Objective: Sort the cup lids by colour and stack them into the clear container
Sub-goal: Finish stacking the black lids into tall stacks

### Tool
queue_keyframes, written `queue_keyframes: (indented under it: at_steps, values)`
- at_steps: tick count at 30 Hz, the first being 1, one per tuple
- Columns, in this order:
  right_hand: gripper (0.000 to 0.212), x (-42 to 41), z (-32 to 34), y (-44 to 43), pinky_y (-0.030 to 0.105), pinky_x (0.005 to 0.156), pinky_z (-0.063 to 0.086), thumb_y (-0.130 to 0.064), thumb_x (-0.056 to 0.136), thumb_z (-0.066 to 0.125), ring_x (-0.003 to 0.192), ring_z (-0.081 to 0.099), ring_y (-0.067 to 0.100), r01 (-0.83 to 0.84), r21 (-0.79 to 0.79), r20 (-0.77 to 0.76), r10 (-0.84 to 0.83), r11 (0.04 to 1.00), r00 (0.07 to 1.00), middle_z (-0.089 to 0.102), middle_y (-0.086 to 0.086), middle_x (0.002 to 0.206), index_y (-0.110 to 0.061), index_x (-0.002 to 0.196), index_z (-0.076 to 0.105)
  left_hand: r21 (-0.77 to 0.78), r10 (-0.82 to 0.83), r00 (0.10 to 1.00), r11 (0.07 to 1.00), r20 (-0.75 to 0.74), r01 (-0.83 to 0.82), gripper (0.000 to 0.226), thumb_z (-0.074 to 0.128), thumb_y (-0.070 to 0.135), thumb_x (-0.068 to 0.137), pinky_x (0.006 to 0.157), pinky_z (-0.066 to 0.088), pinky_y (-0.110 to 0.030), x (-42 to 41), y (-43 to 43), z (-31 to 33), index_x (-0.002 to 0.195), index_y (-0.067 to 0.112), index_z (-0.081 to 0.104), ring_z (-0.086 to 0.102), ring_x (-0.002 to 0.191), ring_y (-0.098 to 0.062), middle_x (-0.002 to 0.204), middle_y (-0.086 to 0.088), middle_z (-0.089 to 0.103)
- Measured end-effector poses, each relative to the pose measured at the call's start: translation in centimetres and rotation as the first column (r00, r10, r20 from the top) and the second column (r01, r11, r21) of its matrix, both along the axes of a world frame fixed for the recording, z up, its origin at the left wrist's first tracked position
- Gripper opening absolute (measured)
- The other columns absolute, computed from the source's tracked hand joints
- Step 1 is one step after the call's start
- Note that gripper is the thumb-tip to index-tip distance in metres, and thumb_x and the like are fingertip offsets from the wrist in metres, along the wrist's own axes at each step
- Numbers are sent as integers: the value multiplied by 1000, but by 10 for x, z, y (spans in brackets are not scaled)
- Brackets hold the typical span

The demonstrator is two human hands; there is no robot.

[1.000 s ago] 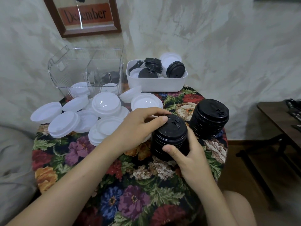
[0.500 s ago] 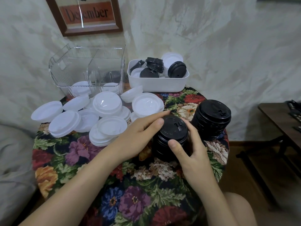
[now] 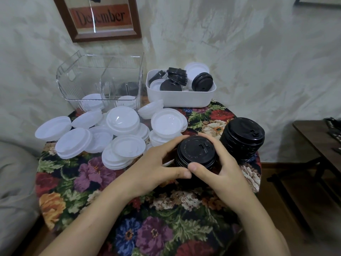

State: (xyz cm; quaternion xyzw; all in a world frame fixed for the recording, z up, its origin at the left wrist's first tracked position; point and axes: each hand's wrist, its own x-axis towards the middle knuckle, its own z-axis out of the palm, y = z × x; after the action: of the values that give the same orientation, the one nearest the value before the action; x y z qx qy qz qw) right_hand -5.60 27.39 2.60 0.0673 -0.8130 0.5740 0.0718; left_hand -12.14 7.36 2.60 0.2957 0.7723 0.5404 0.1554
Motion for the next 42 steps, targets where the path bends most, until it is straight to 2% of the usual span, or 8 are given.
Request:
queue_keyframes:
  at_steps: [10, 16, 19, 24, 33, 36, 39, 42]
  values:
    - [61, 0, -6, -6, 17, 96, 48, -45, 82, 82, 118, 62, 0, 59, -13, -8, -59, 998, 998, 66, -22, 124, -40, 135, 53, -72, 53, 998, 996, -34, -55, 80, 89, 24, 79, 115, 42, -42, 3, 3, -4, 146, 38, 50, 57, 129, 0, 135, 20, 65]
    - [69, 5, -12, -20, 25, 95, 50, -68, 72, 79, 115, 60, -5, 227, -3, -18, -227, 974, 974, 62, -29, 122, -51, 132, 50, -87, 81, 995, 993, -54, -85, 77, 88, 26, 80, 110, 47, -39, 6, 4, -2, 146, 39, 50, 59, 123, 3, 132, 22, 66]
    - [65, 7, -13, -23, 20, 91, 48, -71, 68, 77, 114, 59, -8, 250, -2, -18, -250, 968, 968, 60, -34, 121, -58, 126, 49, -98, 75, 996, 992, -49, -80, 77, 88, 26, 80, 110, 46, -38, 7, 3, -1, 146, 40, 50, 58, 125, 3, 132, 23, 65]
    - [62, 8, -4, -16, 6, 90, 43, -51, 78, 76, 118, 58, -9, 128, -56, 12, -128, 990, 992, 61, -33, 124, -44, 134, 51, -92, 67, 997, 993, -30, -70, 78, 87, 24, 80, 114, 43, -36, 5, 2, 0, 146, 39, 49, 56, 127, 5, 134, 23, 64]
    - [64, 8, -14, -14, 4, 91, 41, -42, 82, 80, 120, 57, -10, 136, -78, -27, -138, 988, 990, 61, -33, 126, -39, 139, 51, -72, -49, 997, 996, 65, 54, 84, 82, 29, 83, 117, 37, -35, -9, -10, -1, 155, 41, 39, 51, 133, 2, 150, 22, 52]
    - [66, 7, -17, -14, 4, 91, 42, -49, 80, 79, 120, 55, -11, 146, -75, -25, -148, 986, 989, 59, -34, 127, -43, 138, 50, -46, -78, 995, 996, 66, 81, 68, 73, 10, 93, 118, 38, -25, -14, -21, 8, 150, 35, 48, 48, 139, 3, 147, 23, 55]
    - [67, 7, -21, -16, 6, 91, 44, -57, 77, 75, 121, 55, -11, 163, -84, -27, -165, 983, 986, 58, -34, 128, -49, 138, 48, 35, 37, 999, 999, 15, -37, 50, 60, -2, 99, 106, 48, -19, -24, -26, 29, 140, 27, 58, 62, 125, 0, 129, 18, 70]
    - [70, 7, -22, -17, 7, 90, 47, -67, 72, 72, 121, 54, -11, 177, -98, -20, -180, 979, 983, 56, -34, 131, -55, 136, 46, 103, 246, 958, 967, -144, -233, 37, 62, 5, 100, 99, 55, -28, -52, -15, 48, 128, 28, 67, 71, 110, -7, 114, 13, 77]
